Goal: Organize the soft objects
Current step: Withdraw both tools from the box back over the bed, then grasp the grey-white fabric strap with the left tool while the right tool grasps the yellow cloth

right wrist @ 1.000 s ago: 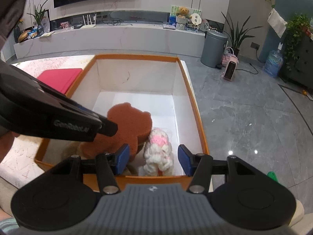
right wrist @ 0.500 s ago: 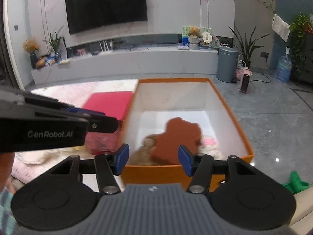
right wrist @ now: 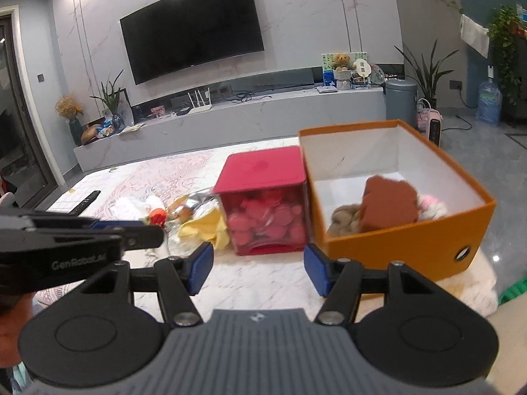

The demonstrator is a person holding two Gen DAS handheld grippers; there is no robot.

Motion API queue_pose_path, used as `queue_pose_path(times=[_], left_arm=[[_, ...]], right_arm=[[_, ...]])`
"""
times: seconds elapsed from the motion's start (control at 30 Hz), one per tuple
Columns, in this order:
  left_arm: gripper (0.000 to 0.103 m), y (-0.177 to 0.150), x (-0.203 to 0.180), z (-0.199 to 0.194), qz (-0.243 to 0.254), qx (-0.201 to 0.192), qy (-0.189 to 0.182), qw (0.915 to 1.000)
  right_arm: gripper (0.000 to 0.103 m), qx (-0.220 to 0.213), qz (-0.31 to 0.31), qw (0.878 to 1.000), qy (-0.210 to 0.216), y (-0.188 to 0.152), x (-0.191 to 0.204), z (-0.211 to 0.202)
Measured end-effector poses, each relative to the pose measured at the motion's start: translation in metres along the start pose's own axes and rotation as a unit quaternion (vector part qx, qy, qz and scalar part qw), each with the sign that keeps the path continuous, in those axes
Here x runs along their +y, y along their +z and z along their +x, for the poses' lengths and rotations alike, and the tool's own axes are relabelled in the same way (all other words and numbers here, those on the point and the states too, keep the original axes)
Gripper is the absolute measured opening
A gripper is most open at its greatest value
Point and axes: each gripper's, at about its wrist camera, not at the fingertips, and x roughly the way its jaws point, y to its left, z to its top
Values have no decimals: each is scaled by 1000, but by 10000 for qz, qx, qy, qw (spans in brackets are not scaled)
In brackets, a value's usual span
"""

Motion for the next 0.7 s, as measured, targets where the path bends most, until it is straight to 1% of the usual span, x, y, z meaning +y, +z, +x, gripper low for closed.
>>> queue_pose_path(times=[0.1,0.3,0.43,0.53,0.63,0.7], left_arm=[[21,-14,20,-5,-167,28,142,9998],[21,-38,58,-12,-581,-19,335,9977],[21,-50,78,-15,-777,-91,412,9961],[21,-56,90,-13,-885,-95,432,9951],[24,-57,104,-7,-995,-58,499,9938],[30,-55,111,-3,-1050,-20,529,9931]], right_arm=[[61,-14,40,10000,-19,-11,14,5],[61,-110,-101,9998,-109,-28,40,20],[61,-114,-204,9997,-4,-36,57,34],[61,-77,-404,9991,107,-42,72,49],[61,3,-619,9978,226,-44,86,65],[61,58,-800,9964,267,-45,93,77]])
